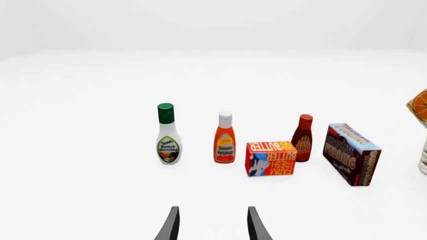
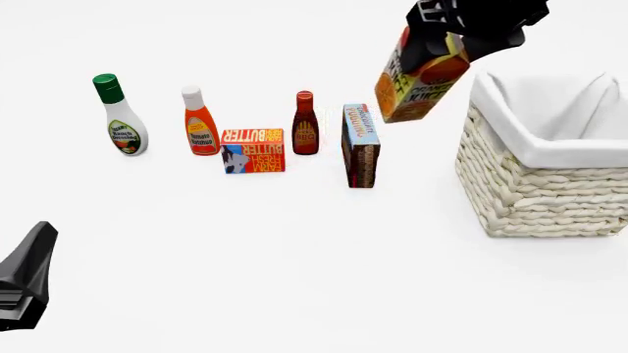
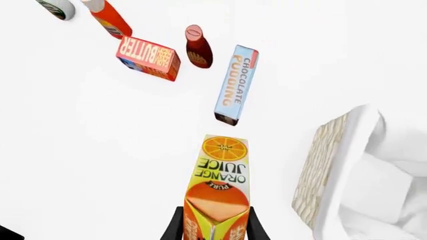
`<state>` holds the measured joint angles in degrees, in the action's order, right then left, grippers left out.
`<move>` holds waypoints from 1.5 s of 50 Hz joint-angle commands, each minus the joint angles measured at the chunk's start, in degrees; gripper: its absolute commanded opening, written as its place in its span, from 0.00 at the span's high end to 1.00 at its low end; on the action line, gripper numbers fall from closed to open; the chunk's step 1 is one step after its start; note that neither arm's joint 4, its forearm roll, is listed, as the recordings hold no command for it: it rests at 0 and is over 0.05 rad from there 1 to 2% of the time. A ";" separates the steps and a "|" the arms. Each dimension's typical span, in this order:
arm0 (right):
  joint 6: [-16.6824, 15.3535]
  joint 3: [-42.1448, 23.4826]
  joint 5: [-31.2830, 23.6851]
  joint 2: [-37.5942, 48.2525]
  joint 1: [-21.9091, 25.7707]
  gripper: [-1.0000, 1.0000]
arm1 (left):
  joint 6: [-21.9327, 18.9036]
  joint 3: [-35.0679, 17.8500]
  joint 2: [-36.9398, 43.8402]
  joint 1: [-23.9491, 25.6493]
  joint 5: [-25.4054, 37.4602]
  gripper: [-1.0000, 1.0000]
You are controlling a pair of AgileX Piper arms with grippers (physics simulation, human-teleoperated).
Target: Pick the orange juice and place it in the basket.
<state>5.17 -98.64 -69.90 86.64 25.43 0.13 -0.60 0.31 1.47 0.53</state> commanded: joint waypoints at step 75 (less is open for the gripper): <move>-15.15 -8.01 0.00 -9.40 -21.40 1.00 | -0.01 0.24 0.01 -0.46 -0.26 0.00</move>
<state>-10.34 -107.54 -69.90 78.68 6.75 0.12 -0.44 0.27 1.47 0.40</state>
